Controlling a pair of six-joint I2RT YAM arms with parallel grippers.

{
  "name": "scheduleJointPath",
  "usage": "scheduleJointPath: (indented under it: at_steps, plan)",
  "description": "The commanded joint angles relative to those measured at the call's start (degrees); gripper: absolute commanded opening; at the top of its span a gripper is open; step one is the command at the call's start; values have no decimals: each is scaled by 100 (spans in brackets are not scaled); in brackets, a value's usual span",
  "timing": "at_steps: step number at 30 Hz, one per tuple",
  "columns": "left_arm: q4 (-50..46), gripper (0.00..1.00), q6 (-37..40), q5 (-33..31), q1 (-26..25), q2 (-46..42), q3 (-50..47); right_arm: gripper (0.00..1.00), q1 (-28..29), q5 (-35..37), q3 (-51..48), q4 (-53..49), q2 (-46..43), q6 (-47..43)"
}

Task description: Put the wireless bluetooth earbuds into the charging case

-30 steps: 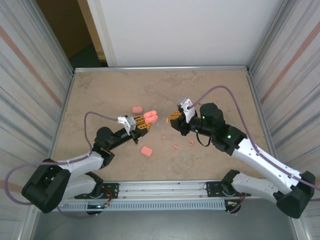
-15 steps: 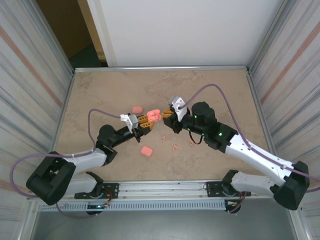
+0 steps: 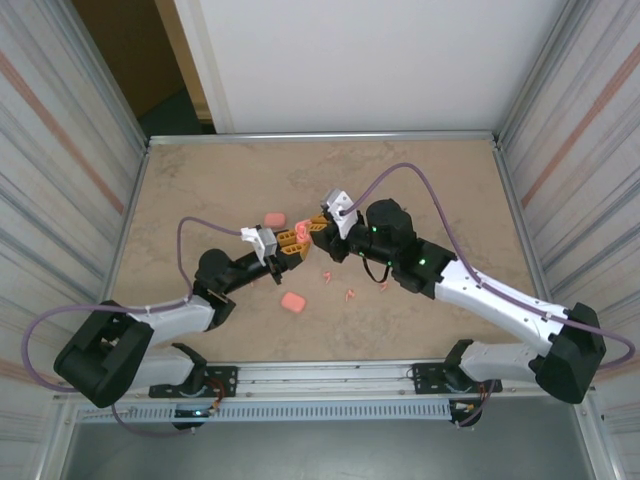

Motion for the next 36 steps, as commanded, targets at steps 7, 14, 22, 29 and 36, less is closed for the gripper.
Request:
scheduleJointPath:
  at_steps: [7,14,22,29,36]
  plan:
    - [340,0,-99,39,-32,52,166,17,147,203,245,228,219,-235]
    - [350,0,-104,37,-41,56,158,17,172,293,263,209,288,-291]
    - [364,0,-125,22,-37,58,157,17,199,432,211,146,323,-339]
    - [372,0,-129,-19,-44,53,149,17,208,219,199,12,299,-340]
    - [390,0,-138,-26,-43,51,145,19,205,70,204,-168,299,-310]
